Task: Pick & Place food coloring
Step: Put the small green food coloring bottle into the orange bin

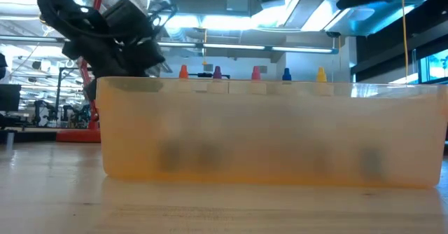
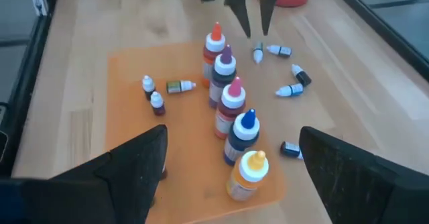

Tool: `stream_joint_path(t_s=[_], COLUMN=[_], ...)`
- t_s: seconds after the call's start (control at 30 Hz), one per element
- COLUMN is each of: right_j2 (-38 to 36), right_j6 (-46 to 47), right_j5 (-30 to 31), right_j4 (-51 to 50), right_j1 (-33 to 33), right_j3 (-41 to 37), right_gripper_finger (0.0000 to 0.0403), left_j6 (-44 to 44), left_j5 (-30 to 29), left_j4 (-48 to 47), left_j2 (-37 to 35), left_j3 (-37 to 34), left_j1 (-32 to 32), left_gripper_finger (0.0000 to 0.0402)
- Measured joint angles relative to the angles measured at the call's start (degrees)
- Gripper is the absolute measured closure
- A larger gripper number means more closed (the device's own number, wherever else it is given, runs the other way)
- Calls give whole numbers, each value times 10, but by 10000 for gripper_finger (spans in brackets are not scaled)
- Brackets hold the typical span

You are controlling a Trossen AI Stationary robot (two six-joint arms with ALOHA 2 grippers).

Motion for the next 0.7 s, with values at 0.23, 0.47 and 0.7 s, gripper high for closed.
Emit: stream_joint_path(t_s=[0.23,0.47,0.7], right_j2=[-42,-50,-50], right_j6=[-1,-2,0], right_j5=[-5,-5,-5], right_j4=[62,65,66], right_j1=[0,0,0], right_j3=[-53,-59,-59], right_gripper_finger=[63,63,63], left_j6=[12,21,26], left_j5=[0,3,16], left_j4=[40,41,46], left_j2=[63,103,112], left_j3=[1,1,2], left_j1=[20,33,33], left_gripper_finger=[270,270,271])
